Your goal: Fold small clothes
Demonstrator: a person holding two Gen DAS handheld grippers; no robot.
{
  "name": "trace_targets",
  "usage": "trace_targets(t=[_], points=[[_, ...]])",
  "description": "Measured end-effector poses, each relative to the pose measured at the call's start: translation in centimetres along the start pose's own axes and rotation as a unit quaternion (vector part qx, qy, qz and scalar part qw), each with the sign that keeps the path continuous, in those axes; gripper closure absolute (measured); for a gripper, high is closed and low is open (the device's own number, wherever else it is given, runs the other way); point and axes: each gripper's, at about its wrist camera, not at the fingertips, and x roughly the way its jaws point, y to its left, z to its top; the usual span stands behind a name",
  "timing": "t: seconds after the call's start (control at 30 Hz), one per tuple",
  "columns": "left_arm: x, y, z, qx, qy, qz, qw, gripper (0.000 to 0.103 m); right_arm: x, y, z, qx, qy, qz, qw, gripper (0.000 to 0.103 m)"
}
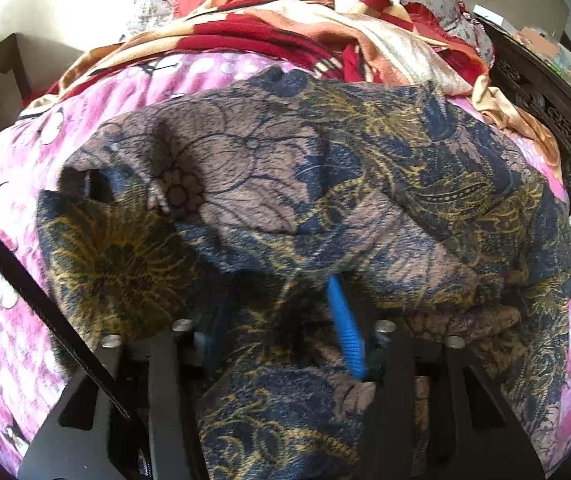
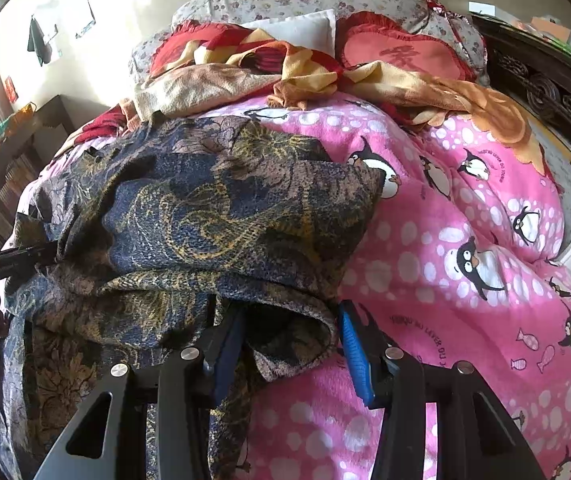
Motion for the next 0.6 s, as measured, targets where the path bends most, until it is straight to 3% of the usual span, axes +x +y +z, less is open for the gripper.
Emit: trace_targets(t=[0.03,0.1,0.13,0.23,0.37,0.5,0.6], points=[[0.1,0.0,0.1,-0.003,0.005,-0.014,0.9999,0.086,0.1,0.0,0.1,0.0,0.0,0.001,1.0,0.069],[-0.1,0.0,0.3,-0.012,0.011,-0.026,0.9995,0.094,-0.1,-0.1,0.2,0.004,-0.002,-0.001,1.0,0.085],[-0.5,0.0,0.4,-0.015,0.009,-0.027,0.9995,0.097,-0.5,-0.3,0.2,0.01,-0.007,0.002,1.0,0.098],[-2.6,1.0,0.5,-0.03,-0.014,-0.029,0.999,0.098,-3.2,-0.9,0.3,0.017,-0.046,0.004,0.999,0.1],[-5.5,3.6,0.5,-0.063,-0.043,-0.021,0.9969,0.098,-5.7,-1.5,-0.3,0.015,-0.06,0.011,0.998,0.1],[-6.2,4.5,-0.3,-0.062,-0.048,-0.014,0.9968,0.098,-6.1,-0.8,-1.7,-0.017,-0.041,0.001,0.999,0.1],[-5.2,3.7,-0.9,-0.049,-0.033,-0.027,0.9979,0.098,-4.9,-1.2,-3.1,-0.024,-0.009,-0.033,0.999,0.1]])
